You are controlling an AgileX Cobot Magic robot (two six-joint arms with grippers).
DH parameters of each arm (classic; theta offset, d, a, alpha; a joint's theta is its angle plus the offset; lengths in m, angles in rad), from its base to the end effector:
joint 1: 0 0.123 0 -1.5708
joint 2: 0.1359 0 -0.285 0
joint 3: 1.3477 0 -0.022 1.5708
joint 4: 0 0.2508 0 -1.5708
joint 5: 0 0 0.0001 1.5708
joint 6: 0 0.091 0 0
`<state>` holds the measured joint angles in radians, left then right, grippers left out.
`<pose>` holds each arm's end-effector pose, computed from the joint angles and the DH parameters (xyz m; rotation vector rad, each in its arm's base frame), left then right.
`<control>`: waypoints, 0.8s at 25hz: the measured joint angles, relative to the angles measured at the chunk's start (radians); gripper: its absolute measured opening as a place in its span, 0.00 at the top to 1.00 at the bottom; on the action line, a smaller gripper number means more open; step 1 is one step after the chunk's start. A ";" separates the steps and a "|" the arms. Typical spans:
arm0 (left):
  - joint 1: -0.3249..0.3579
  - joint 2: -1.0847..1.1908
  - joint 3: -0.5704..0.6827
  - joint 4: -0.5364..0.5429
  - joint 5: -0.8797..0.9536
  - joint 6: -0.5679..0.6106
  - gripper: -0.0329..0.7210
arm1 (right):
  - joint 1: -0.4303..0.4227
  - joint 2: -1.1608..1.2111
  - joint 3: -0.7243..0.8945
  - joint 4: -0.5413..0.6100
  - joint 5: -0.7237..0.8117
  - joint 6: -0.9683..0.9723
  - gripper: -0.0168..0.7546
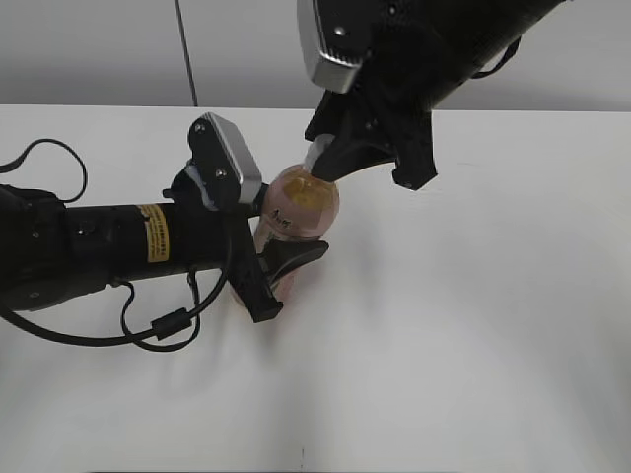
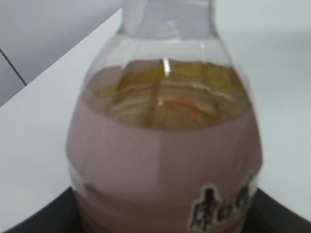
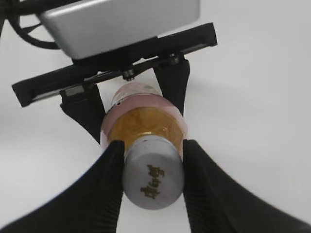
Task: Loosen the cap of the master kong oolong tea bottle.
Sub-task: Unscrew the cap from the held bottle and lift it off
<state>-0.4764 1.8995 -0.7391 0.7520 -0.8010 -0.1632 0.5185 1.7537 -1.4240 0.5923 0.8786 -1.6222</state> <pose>0.2807 -0.1950 0.1349 1.1384 1.6213 -0.5510 0.3110 0.2225 0.2844 -1.9861 1.4804 0.2895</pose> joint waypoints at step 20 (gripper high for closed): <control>0.001 0.000 0.000 0.005 -0.011 0.003 0.42 | -0.001 0.000 -0.001 0.008 0.044 -1.205 0.62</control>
<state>-0.4751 1.8995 -0.7391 0.7570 -0.8122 -0.1601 0.5174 1.7537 -1.4249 0.5999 0.9229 -2.8273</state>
